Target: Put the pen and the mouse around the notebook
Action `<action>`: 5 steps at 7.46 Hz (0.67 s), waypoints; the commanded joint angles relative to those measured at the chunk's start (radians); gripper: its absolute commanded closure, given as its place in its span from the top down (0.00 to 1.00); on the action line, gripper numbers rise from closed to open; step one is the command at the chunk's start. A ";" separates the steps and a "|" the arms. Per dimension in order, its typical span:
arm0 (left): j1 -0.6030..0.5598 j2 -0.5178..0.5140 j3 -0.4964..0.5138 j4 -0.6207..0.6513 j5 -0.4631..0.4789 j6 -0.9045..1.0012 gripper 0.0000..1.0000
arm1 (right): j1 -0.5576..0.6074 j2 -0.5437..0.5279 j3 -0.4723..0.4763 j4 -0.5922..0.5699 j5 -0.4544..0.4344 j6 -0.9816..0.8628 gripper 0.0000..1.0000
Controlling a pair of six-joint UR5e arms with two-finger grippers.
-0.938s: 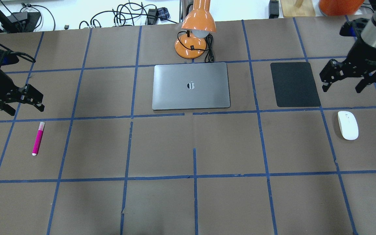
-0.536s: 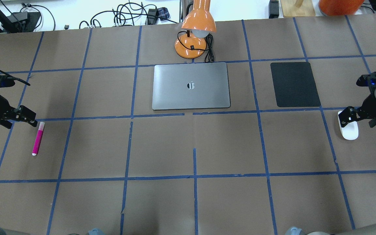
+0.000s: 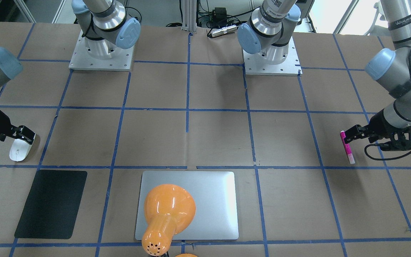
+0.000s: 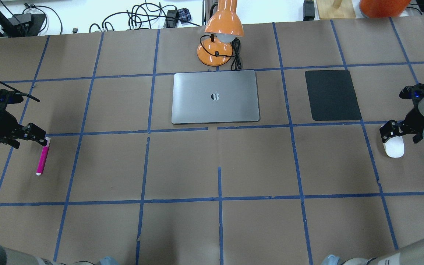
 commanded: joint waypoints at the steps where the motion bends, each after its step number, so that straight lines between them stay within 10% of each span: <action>1: -0.001 -0.026 -0.005 0.004 -0.001 -0.041 1.00 | 0.001 0.053 -0.032 -0.001 0.002 0.002 1.00; 5: 0.000 -0.053 -0.047 0.093 0.008 -0.041 1.00 | 0.021 0.052 -0.032 0.005 0.017 0.020 0.96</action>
